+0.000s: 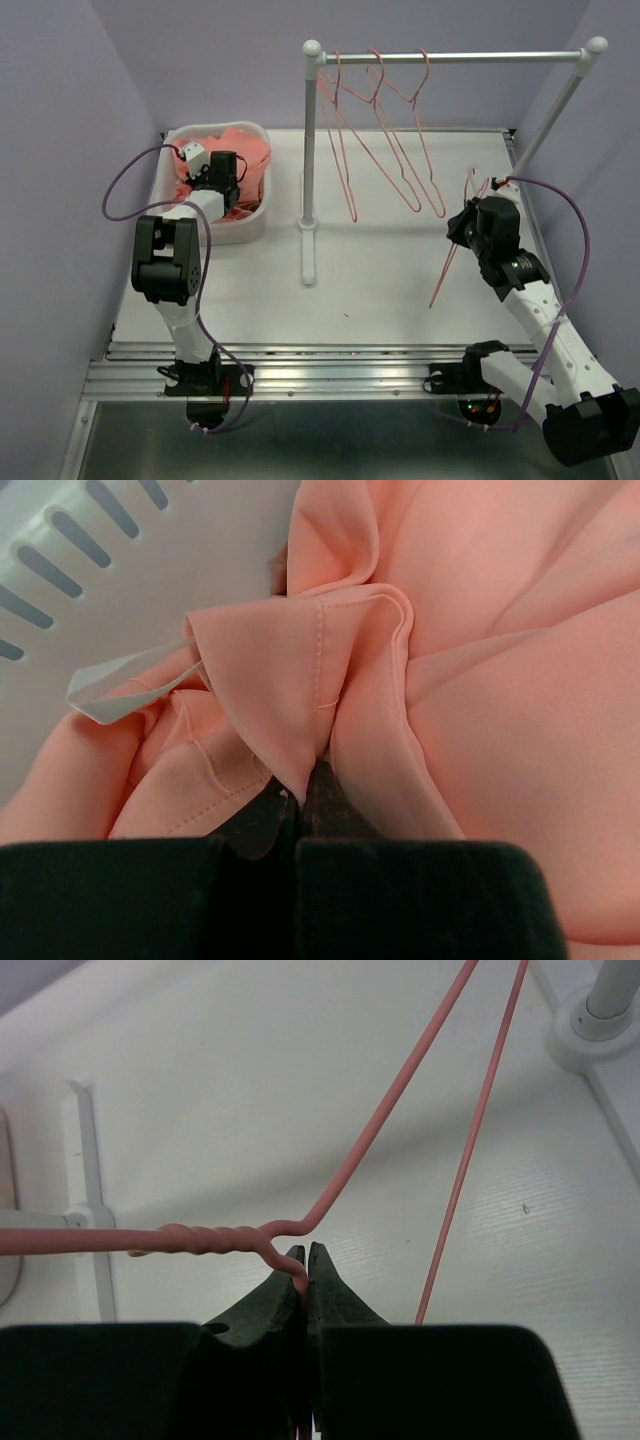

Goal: Remove the skirt from the hanger

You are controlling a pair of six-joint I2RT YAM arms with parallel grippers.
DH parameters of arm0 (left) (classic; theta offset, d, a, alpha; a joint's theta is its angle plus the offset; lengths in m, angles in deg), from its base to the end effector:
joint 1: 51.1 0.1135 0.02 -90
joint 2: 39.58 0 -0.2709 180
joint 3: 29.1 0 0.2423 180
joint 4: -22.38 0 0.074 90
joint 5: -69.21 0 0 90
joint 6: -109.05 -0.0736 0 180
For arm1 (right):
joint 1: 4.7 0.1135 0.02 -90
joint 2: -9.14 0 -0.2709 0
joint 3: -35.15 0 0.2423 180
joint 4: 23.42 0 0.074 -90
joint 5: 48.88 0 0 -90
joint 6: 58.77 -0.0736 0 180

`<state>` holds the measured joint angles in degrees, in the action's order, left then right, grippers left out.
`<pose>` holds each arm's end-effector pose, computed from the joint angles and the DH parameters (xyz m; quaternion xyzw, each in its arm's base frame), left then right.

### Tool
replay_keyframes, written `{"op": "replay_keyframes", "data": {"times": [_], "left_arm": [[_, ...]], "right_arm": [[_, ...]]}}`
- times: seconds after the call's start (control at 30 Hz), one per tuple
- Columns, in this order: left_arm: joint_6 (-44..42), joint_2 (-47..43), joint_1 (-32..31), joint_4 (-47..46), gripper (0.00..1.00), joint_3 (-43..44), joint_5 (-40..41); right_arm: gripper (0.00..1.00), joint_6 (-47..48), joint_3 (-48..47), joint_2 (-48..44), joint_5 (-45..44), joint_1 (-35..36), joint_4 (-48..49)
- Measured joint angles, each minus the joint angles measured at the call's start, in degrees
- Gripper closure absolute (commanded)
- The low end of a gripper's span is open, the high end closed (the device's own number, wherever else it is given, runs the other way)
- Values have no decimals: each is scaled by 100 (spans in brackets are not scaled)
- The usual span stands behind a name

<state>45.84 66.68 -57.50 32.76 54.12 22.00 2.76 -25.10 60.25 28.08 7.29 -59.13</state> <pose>0.4286 0.0022 0.2082 -0.3153 0.7763 0.1818 0.5146 0.2181 0.0293 0.2977 0.1802 0.8279 0.0900 0.5235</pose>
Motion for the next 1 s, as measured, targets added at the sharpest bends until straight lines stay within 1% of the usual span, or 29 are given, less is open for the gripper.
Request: {"op": "replay_keyframes", "data": {"times": [0.07, 0.13, 0.17, 0.27, 0.33, 0.43, 0.47, 0.5, 0.57, 0.6, 0.63, 0.83, 1.0], "left_arm": [[59, -17, 0, 98, 99, 57, -20], [94, -42, 2, 177, 87, 96, -66], [118, -70, 7, 240, 76, 114, -105], [184, -197, 11, 450, 63, 136, -264], [190, -389, 11, 597, 56, 136, -415], [195, -876, 9, 835, 50, 149, -682], [184, -1091, 7, 890, 43, 168, -745], [168, -1292, -2, 944, 41, 201, -815], [138, -1646, -15, 999, 25, 273, -935], [118, -1851, -26, 1005, 6, 297, -1010], [59, -2070, -42, 1025, 1, 308, -1097], [-55, -3167, -249, 1115, 1, 328, -1528], [-107, -3633, -385, 1342, 1, 492, -1891]], "right_arm": [[99, 7, 0, 0, 20, 0, 0], [99, 20, 0, -4, 55, 0, 0], [99, 20, 0, -9, 81, 0, -2], [99, 22, 0, -20, 149, 0, -4], [99, 26, -2, -50, 184, 0, -11], [99, 63, -50, -118, 254, 0, -96], [99, 72, -94, -136, 289, 0, -129], [99, 107, -142, -138, 330, 0, -153], [99, 173, -289, -127, 424, 0, -243], [99, 195, -343, -125, 450, 0, -264], [99, 234, -422, -120, 494, 0, -295], [99, 481, -1064, -9, 822, 0, -439], [99, 693, -1668, 238, 885, 0, -487]]}}
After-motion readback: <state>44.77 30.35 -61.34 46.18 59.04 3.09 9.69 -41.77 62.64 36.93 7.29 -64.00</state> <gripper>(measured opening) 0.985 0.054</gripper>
